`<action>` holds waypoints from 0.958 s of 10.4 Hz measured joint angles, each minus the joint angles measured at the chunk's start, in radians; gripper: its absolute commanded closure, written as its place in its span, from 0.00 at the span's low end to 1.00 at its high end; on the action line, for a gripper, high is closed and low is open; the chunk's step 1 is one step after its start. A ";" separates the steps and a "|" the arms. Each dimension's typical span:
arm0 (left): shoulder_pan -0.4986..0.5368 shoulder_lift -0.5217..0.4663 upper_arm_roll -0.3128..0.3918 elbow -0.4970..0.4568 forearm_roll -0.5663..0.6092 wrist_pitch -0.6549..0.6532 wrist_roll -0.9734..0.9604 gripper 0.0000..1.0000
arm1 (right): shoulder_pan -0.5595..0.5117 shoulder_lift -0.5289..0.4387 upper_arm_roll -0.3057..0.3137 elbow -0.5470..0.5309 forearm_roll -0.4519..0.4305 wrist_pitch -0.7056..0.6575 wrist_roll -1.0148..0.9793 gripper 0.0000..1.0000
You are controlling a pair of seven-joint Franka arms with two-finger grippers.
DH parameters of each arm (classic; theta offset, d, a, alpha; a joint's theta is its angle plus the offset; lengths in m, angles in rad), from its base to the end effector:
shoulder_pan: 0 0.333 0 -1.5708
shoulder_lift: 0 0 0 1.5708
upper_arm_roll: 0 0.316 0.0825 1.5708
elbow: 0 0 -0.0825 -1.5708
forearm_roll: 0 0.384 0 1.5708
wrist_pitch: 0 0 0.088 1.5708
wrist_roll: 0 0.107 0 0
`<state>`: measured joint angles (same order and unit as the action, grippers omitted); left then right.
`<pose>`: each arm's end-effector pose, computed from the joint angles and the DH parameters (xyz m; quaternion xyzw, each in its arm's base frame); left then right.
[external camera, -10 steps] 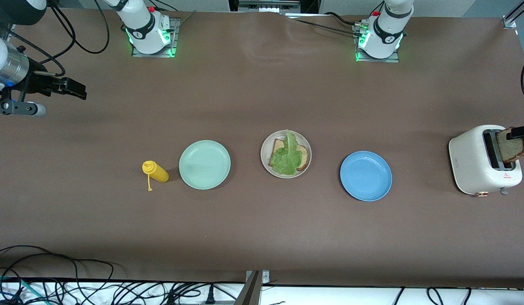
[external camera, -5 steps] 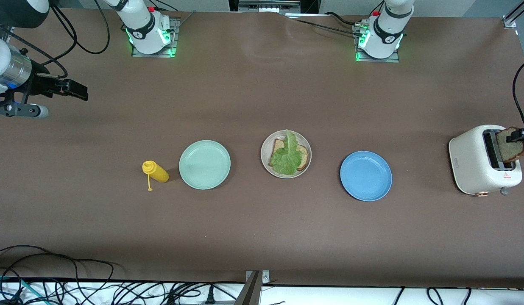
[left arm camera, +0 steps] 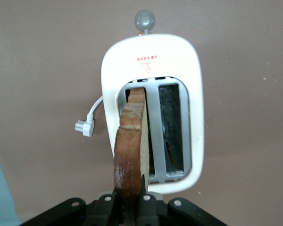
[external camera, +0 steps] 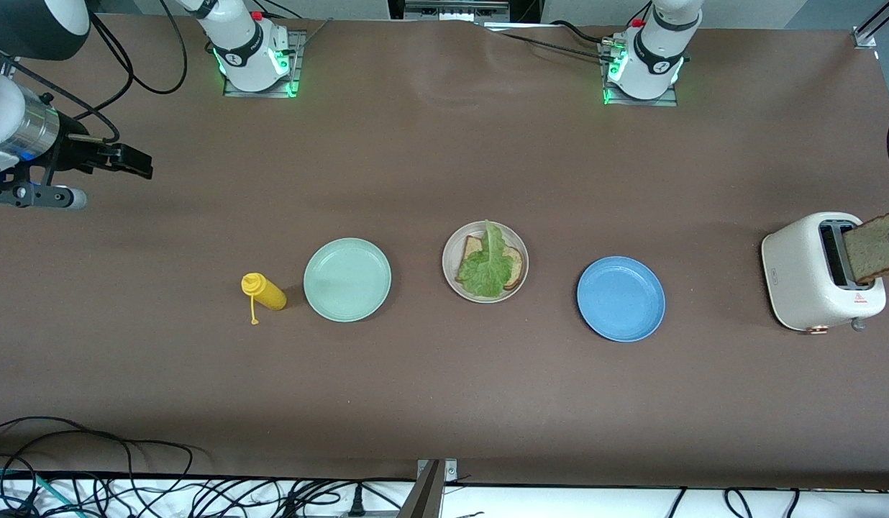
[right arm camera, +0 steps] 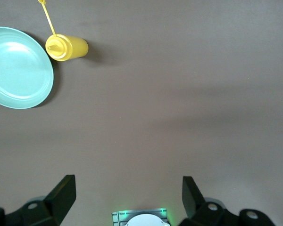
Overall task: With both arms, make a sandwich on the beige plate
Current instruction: 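Pull the bread slice up out of the toaster with the left gripper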
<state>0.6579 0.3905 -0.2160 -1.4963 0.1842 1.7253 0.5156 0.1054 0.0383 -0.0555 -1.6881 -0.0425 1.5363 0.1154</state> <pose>0.5776 0.3130 0.4383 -0.9945 0.0530 0.0895 0.0080 0.5524 0.0234 0.5460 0.9947 -0.0314 -0.0927 0.0300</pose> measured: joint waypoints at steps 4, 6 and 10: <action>-0.009 -0.039 -0.195 0.111 -0.004 -0.205 -0.002 1.00 | 0.001 0.018 0.002 0.000 0.000 0.022 0.001 0.00; -0.023 -0.036 -0.310 0.112 -0.050 -0.250 -0.007 1.00 | 0.000 0.019 0.000 0.001 0.000 0.026 0.002 0.00; -0.157 0.051 -0.346 0.084 -0.298 -0.274 -0.058 1.00 | -0.020 0.018 -0.005 0.013 0.000 0.043 0.002 0.00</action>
<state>0.5006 0.4420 -0.5624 -1.4119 -0.1139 1.4516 0.4581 0.0858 0.0567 -0.0606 -1.6751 -0.0425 1.5798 0.1172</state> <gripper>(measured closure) 0.907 0.000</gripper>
